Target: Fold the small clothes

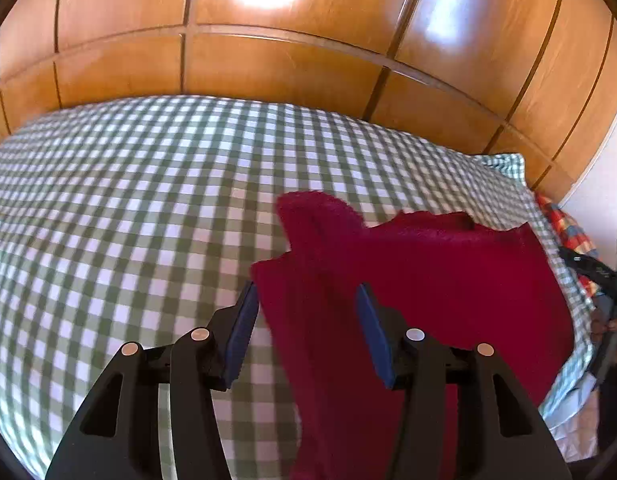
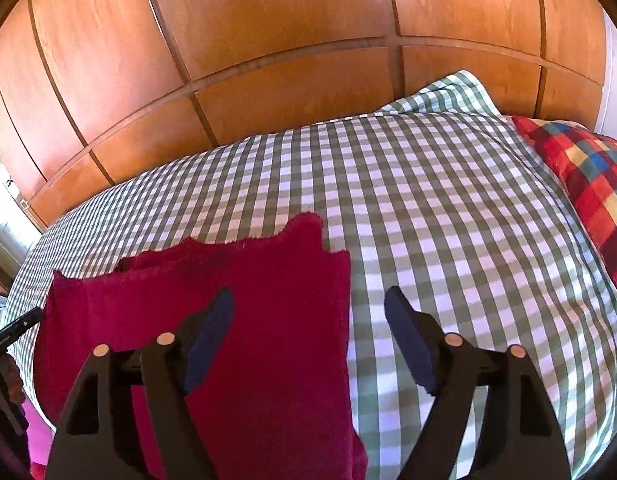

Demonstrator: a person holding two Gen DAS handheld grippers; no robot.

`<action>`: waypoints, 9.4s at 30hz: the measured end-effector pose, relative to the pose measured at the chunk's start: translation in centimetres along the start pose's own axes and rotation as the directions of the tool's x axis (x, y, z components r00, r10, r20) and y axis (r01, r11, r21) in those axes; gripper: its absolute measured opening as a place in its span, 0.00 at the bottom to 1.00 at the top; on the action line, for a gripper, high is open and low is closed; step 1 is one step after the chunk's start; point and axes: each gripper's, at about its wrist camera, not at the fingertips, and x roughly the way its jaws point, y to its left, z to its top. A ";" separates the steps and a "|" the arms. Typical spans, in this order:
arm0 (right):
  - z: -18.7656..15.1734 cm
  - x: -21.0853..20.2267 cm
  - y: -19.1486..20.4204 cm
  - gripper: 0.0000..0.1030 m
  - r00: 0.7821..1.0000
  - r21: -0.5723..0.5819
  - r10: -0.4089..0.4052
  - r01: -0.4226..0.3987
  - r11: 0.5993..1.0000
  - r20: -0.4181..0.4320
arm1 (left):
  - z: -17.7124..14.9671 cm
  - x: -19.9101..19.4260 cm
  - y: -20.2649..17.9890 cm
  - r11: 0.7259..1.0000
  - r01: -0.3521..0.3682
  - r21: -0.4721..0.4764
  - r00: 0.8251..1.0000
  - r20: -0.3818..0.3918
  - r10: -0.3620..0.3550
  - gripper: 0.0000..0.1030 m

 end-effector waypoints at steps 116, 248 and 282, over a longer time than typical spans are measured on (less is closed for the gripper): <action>-9.5 -3.5 -4.3 0.66 0.988 0.158 0.090 -0.069 0.985 -0.126 | -9.4 -5.1 -4.1 0.974 -0.219 0.058 0.974 0.078 0.214 0.29; -14.2 5.3 27.2 0.75 0.932 -0.332 0.254 -0.333 0.883 -0.260 | -5.7 -3.1 -0.1 0.872 0.347 -0.346 0.922 -0.047 -0.385 0.55; -10.1 3.7 19.7 0.73 0.893 -0.062 0.411 -0.428 0.902 -0.183 | -4.3 -2.6 2.9 0.968 0.120 -0.220 0.992 -0.022 -0.128 0.00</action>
